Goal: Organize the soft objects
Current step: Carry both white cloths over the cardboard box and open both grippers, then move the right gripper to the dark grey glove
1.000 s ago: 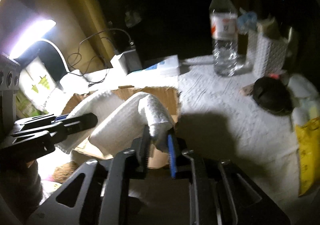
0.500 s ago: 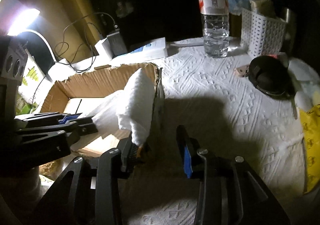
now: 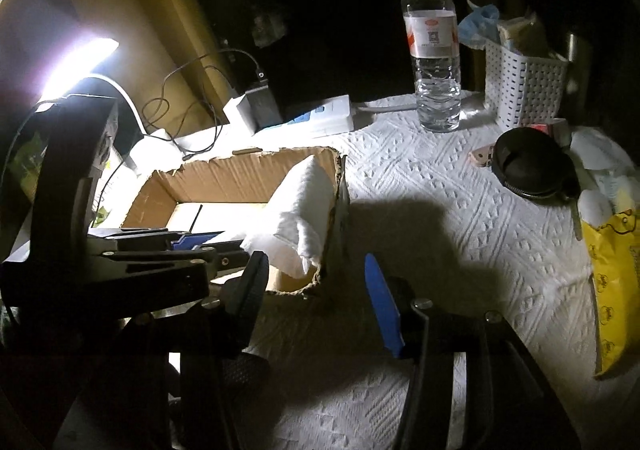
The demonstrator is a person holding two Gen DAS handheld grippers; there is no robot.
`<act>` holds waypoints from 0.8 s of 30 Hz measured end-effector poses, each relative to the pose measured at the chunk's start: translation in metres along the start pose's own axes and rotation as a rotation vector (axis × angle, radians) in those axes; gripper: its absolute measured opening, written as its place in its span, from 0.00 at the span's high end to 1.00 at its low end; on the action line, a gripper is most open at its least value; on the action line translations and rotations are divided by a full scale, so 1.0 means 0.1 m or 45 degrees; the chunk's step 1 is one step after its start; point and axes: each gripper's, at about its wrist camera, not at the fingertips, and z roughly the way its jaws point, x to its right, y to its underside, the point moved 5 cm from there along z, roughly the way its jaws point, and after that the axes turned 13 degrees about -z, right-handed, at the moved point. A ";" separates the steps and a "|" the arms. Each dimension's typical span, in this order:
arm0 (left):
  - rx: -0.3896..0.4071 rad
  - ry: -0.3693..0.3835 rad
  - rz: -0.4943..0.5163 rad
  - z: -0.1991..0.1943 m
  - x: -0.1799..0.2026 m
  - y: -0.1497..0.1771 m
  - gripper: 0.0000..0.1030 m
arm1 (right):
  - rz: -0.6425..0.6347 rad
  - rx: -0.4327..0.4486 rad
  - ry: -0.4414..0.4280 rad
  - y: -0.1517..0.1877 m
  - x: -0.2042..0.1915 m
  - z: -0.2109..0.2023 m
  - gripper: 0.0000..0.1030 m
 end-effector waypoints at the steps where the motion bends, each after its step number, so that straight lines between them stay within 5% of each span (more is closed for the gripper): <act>1: 0.009 0.002 0.003 -0.04 -0.01 0.01 0.75 | 0.004 0.003 0.005 0.00 0.00 -0.01 0.48; 12: 0.053 0.016 -0.026 -0.28 -0.11 0.05 0.73 | 0.025 -0.008 0.037 0.08 -0.06 -0.09 0.48; 13: 0.053 0.018 -0.028 -0.29 -0.11 0.06 0.69 | 0.024 -0.008 0.040 0.09 -0.06 -0.09 0.48; 15: 0.041 0.040 -0.044 -0.30 -0.11 0.06 0.21 | 0.028 -0.007 0.040 0.10 -0.06 -0.09 0.48; 16: 0.037 0.069 -0.066 -0.31 -0.12 0.06 0.15 | 0.030 -0.008 0.039 0.10 -0.06 -0.09 0.48; 24: 0.071 0.032 -0.053 -0.36 -0.12 0.01 0.14 | 0.062 -0.027 0.039 0.17 0.06 -0.01 0.48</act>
